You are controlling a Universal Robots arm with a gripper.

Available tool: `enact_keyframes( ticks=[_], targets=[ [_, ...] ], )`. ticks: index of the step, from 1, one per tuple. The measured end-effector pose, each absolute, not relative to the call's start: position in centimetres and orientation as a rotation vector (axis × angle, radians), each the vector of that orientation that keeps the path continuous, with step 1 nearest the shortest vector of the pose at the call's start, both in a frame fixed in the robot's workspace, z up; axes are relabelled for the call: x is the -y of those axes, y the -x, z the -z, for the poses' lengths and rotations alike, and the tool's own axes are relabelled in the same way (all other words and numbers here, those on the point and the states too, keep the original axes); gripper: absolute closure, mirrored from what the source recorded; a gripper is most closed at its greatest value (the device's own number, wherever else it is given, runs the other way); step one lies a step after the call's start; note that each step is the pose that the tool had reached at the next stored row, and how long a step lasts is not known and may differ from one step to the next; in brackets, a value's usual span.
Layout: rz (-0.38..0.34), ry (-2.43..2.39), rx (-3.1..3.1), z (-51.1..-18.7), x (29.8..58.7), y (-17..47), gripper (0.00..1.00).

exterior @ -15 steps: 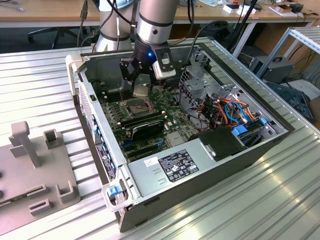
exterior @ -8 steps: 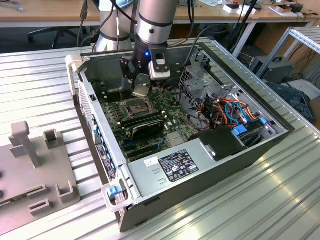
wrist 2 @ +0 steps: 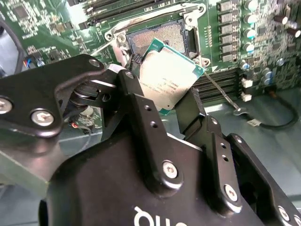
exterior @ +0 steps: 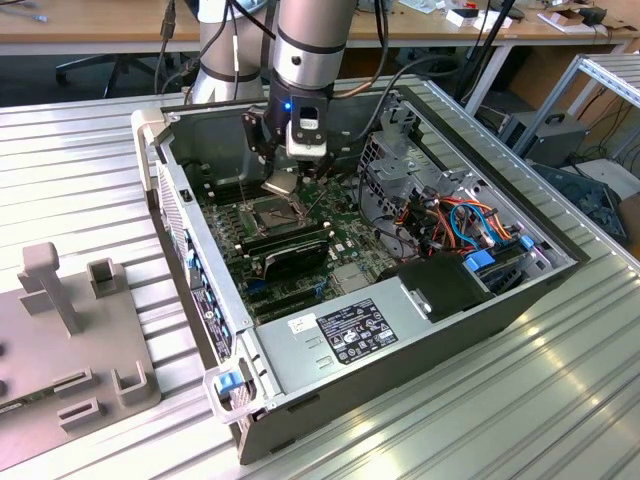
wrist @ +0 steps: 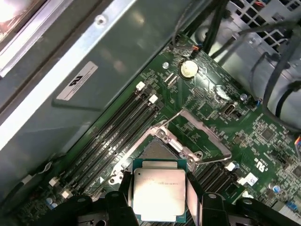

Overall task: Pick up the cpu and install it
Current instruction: 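Place the cpu into insertion slot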

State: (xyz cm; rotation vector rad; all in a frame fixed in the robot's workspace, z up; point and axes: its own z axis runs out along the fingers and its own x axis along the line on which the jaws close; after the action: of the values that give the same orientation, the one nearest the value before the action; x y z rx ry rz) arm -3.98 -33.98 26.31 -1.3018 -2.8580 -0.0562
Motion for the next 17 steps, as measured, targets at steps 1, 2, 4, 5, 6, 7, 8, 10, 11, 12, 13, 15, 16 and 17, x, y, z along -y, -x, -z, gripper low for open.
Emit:
enact_keyframes(
  ticks=[1,2,4,5,6,7,8,10,11,12,13,15,16,17],
  targets=[
    [0.056,1.346,2.838,-26.30,33.98,3.98,0.45],
    [0.056,1.375,2.825,-26.30,33.98,3.98,0.45],
    [0.056,1.453,2.786,-26.30,33.98,3.98,0.45],
    [0.056,1.469,2.778,-26.29,33.98,3.98,0.45],
    [0.056,1.476,2.775,-26.29,33.98,3.98,0.45],
    [0.056,1.476,2.775,-26.29,33.98,3.98,0.45],
    [0.056,1.476,2.775,-26.29,33.98,3.98,0.45],
    [0.056,1.476,2.775,-26.29,33.98,3.98,0.45],
    [0.056,1.478,2.774,-26.29,33.98,3.98,0.45],
    [0.056,1.498,2.763,-26.29,33.98,3.98,0.45],
    [0.056,1.536,2.743,-26.28,33.98,3.98,0.45],
    [0.056,1.606,2.703,-26.27,33.98,3.98,0.45],
    [0.056,1.630,2.689,-26.26,33.98,3.98,0.45],
    [0.056,1.665,2.669,-26.25,33.98,3.98,0.45]
  ],
)
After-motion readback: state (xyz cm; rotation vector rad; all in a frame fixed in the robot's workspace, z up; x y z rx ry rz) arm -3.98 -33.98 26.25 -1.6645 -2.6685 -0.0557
